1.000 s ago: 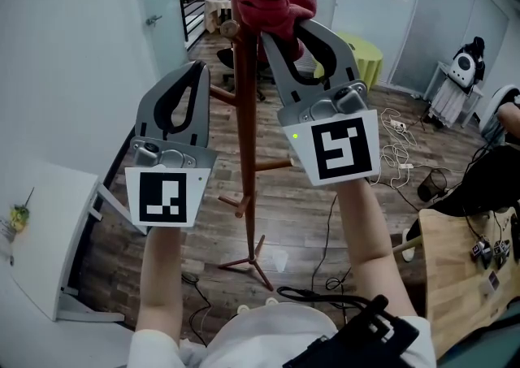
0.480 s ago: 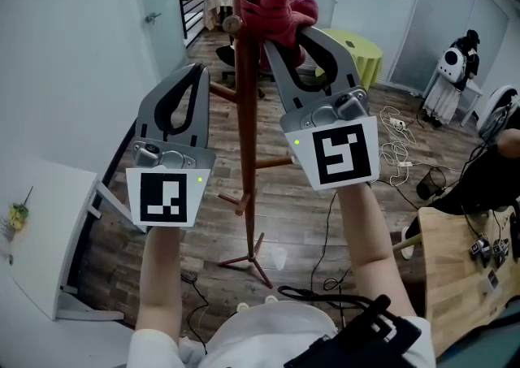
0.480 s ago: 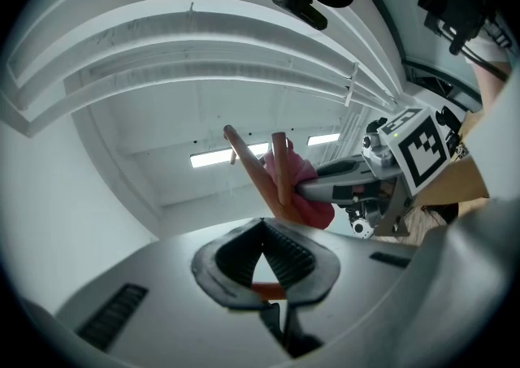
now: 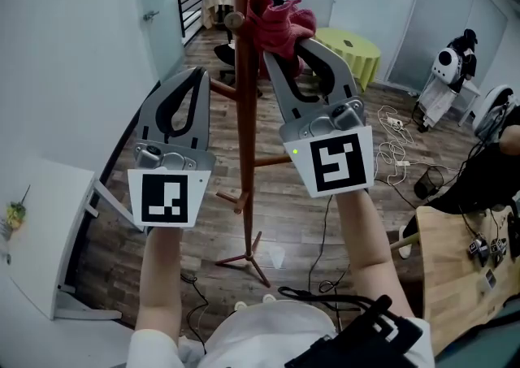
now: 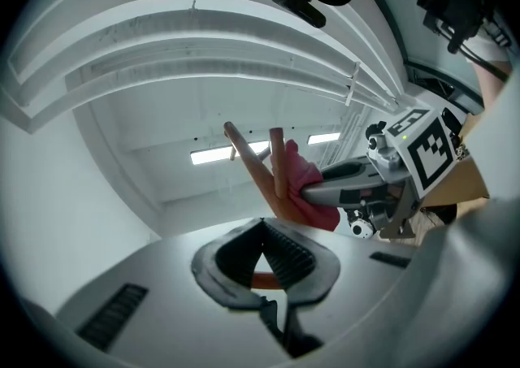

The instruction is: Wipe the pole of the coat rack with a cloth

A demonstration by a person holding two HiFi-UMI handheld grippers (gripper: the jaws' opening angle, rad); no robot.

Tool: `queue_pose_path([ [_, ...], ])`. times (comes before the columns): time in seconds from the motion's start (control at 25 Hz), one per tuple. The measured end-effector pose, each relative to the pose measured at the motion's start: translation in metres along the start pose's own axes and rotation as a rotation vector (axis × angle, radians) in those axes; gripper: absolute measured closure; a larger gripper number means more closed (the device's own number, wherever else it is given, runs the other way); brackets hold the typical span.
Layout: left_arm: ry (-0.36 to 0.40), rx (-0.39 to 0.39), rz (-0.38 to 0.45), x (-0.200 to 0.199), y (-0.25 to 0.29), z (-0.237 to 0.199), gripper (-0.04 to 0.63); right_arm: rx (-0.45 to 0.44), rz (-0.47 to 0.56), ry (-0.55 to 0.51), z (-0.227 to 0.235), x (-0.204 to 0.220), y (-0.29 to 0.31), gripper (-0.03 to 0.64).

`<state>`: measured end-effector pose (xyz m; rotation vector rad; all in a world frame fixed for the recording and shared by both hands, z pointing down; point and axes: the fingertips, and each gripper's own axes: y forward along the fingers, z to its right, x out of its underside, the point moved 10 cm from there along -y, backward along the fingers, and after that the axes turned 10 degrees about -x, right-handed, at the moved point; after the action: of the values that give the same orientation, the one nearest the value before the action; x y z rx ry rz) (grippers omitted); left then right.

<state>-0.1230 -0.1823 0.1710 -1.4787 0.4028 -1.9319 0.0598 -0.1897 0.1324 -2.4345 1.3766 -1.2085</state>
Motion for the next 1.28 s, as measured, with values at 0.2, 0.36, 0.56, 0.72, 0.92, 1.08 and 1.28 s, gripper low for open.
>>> queue_pose_path([
  [0.2,-0.001,-0.001,-0.003,0.001,-0.002,0.000,0.583,-0.059,-0.144,-0.122,-0.004,0.004,-0.006,0.534],
  [0.36,0.005,-0.001,0.000,0.001,-0.004,0.001,0.583,-0.066,-0.185,-0.147,-0.010,0.005,-0.010,0.534],
  [0.56,0.001,-0.007,-0.002,0.002,-0.006,-0.001,0.583,-0.072,-0.209,-0.168,-0.016,0.006,-0.011,0.534],
  [0.72,0.000,-0.007,-0.004,0.004,-0.007,-0.001,0.583,-0.075,-0.227,-0.184,-0.020,0.008,-0.012,0.534],
  [0.92,0.002,-0.007,-0.012,0.006,-0.008,0.000,0.583,-0.079,-0.238,-0.208,-0.024,0.009,-0.013,0.534],
  [1.08,0.001,-0.008,-0.010,0.008,-0.009,-0.002,0.583,-0.089,-0.247,-0.218,-0.028,0.010,-0.013,0.534],
  [1.28,-0.001,-0.008,-0.019,0.011,-0.011,-0.002,0.583,-0.105,-0.256,-0.233,-0.034,0.010,-0.015,0.534],
])
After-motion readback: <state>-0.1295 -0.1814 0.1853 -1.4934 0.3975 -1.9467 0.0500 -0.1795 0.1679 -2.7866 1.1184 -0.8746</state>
